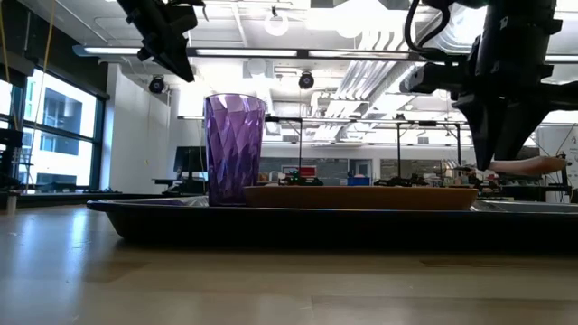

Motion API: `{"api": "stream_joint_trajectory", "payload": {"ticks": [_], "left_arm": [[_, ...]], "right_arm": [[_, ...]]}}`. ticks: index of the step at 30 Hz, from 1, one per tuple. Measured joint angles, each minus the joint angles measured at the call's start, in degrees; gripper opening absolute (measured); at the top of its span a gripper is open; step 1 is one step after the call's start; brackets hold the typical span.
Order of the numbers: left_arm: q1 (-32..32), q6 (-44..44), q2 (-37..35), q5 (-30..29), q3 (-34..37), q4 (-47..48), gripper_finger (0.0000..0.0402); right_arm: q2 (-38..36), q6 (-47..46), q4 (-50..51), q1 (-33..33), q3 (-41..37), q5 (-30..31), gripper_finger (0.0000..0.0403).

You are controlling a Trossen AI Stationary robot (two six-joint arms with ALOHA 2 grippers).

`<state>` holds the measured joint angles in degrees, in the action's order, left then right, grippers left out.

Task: Pick and place plate/cup/fork/spoon on tray
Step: Put the orange fork on the black serving tray between the orange plate and orange spoon

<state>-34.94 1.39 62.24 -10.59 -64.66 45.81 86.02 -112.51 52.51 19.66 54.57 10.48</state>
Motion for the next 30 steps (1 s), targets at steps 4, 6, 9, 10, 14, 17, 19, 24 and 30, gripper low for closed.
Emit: {"api": "stream_joint_trajectory", "payload": {"ticks": [4, 6, 9, 10, 14, 17, 19, 24, 30], "left_arm": [[0.0, 0.0, 0.0, 0.0, 0.0, 0.0, 0.0023], [0.0, 0.0, 0.0, 0.0, 0.0, 0.0, 0.0023], [0.0, 0.0, 0.0, 0.0, 0.0, 0.0, 0.0023], [0.0, 0.0, 0.0, 0.0, 0.0, 0.0, 0.0023], [0.0, 0.0, 0.0, 0.0, 0.0, 0.0, 0.0023], [0.0, 0.0, 0.0, 0.0, 0.0, 0.0, 0.0023], [0.0, -0.1, 0.0, 0.0, 0.0, 0.0, 0.0023], [0.0, -0.1, 0.0, 0.0, 0.0, 0.0, 0.0023], [0.0, -0.1, 0.0, 0.0, 0.0, 0.0, 0.0023]], "right_arm": [[0.0, 0.2, 0.8, 0.0, 0.0, 0.0, 0.0028], [0.0, 0.7, 0.1, 0.0, -0.3, -0.1, 0.0028], [0.0, 0.7, -2.6, 0.0, -2.5, -0.4, 0.0028], [0.0, 0.7, -4.4, 0.0, -3.3, -0.5, 0.0028], [0.0, 0.5, -8.8, 0.0, -5.8, -0.6, 0.0028], [0.0, 0.5, -9.6, -0.2, -6.5, -1.7, 0.0028], [0.0, 0.5, -9.0, -0.2, -6.9, -2.1, 0.0028], [0.0, 0.9, -9.4, -0.2, -7.2, -2.1, 0.0028], [0.0, 2.5, -9.9, -0.2, -7.2, -2.1, 0.0028]]}}
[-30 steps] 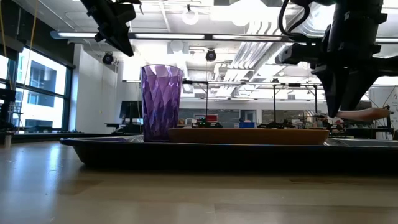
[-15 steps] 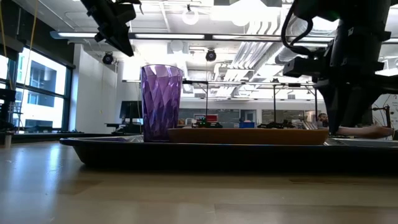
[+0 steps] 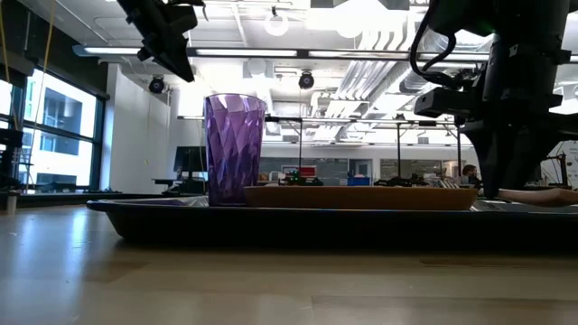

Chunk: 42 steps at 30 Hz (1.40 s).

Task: Pick and place plate/cup/fork/spoon on tray
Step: Put the orange fork on the black serving tray between the orange plate and orange spoon

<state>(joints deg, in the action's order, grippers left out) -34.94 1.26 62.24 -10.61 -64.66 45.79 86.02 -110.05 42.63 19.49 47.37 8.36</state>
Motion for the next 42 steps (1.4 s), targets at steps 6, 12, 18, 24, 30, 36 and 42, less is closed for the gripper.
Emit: {"api": "stream_joint_trajectory", "payload": {"ticks": [6, 12, 18, 24, 30, 36, 42], "left_arm": [[0.0, 0.0, 0.0, 0.0, 0.0, 0.0, 0.0023], [0.0, 0.2, 0.0, 0.0, 0.0, 0.0, 0.0023], [0.0, 0.2, 0.0, 0.0, 0.0, 0.0, 0.0023], [0.0, 1.1, 0.0, 0.0, 0.0, 0.0, 0.0023], [0.0, 1.1, 0.0, 0.0, 0.0, 0.0, 0.0023], [0.0, 1.1, 0.0, 0.0, 0.0, 0.0, 0.0023], [0.0, 1.1, 0.0, 0.0, 0.0, 0.0, 0.0023]], "right_arm": [[0.2, 0.1, -0.1, 0.0, 0.0, 0.0, 0.0028], [2.8, 0.6, -2.5, 0.0, 0.0, -0.9, 0.0028], [4.0, 0.5, -2.6, -0.2, 0.0, -1.5, 0.0028], [4.0, 2.5, -2.0, -1.5, 0.0, -1.1, 0.0028], [4.0, 3.6, -1.8, -2.3, 0.0, -1.2, 0.0029], [4.0, 3.4, -1.8, -2.3, 0.0, -3.9, 0.0041], [4.0, 2.2, -1.8, -2.3, 0.0, -3.9, 0.0040]]}}
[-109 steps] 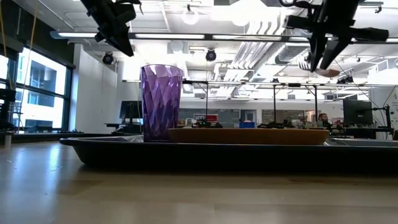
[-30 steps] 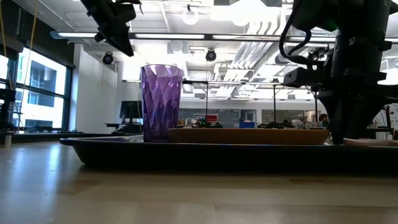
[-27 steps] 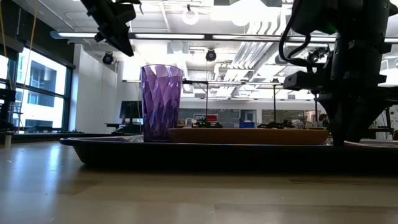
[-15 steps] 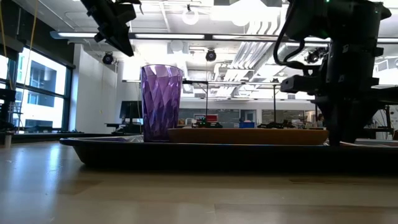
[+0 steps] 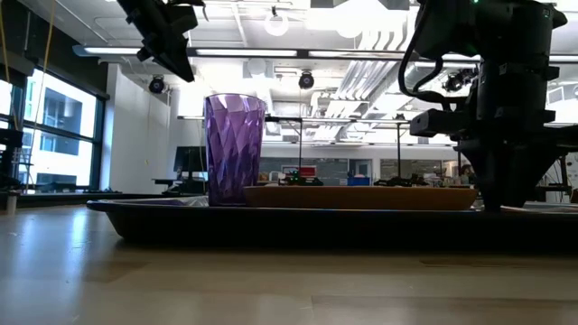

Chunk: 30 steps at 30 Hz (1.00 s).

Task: Pick and place plate/cup/fork/spoon on tray
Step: Put the orange fork on the black serving tray between the orange plate and orange spoon

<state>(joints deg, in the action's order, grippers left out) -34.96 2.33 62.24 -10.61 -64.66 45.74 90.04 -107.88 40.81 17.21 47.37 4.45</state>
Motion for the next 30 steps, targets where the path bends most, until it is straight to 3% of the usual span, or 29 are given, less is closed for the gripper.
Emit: {"api": "stream_joint_trajectory", "payload": {"ticks": [17, 30], "left_arm": [[0.0, -1.1, 0.0, 0.0, 0.0, 0.0, 0.0023], [0.0, -1.1, 0.0, 0.0, 0.0, 0.0, 0.0023]], "right_arm": [[0.0, -0.1, -0.4, 0.0, 0.0, -0.7, 0.0043], [0.0, -0.3, -0.4, 0.0, 0.0, -1.5, 0.0079]]}}
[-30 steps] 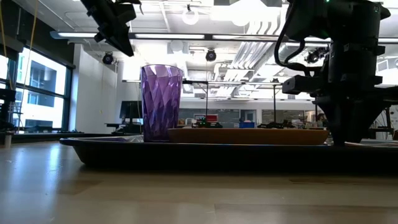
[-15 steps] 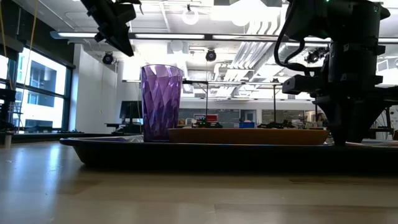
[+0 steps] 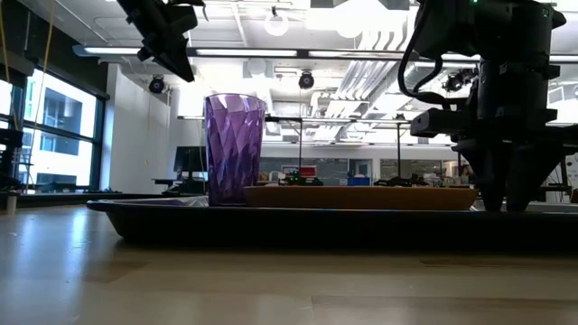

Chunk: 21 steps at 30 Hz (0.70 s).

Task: Pick and place plate/cup/fork/spoon on tray
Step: Put the orange fork on the black serving tray between the orange plate and orange spoon, then adjust the orange spoon

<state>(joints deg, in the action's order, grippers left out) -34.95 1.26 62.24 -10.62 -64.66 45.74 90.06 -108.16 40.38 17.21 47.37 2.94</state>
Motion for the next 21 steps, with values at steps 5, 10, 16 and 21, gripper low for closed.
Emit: {"api": "stream_joint_trajectory", "payload": {"ticks": [5, 10, 16, 21], "left_arm": [[0.0, 0.0, 0.0, 0.0, 0.0, 0.0, 0.0023], [0.0, 0.0, 0.0, 0.0, 0.0, 0.0, 0.0023], [0.0, 0.0, 0.0, 0.0, 0.0, 0.0, 0.0023], [0.0, 0.0, 0.0, 0.0, 0.0, 0.0, 0.0023]], "right_arm": [[0.0, 0.0, 0.0, 0.0, 0.0, 0.0, 0.0080], [-1.1, 0.0, 0.6, 0.0, 0.2, 0.0, 0.0080], [-3.1, 0.0, 5.8, 0.0, 1.5, 0.2, 0.0080], [-3.6, 0.0, 12.7, 0.0, 3.5, 0.2, 0.0080]]}}
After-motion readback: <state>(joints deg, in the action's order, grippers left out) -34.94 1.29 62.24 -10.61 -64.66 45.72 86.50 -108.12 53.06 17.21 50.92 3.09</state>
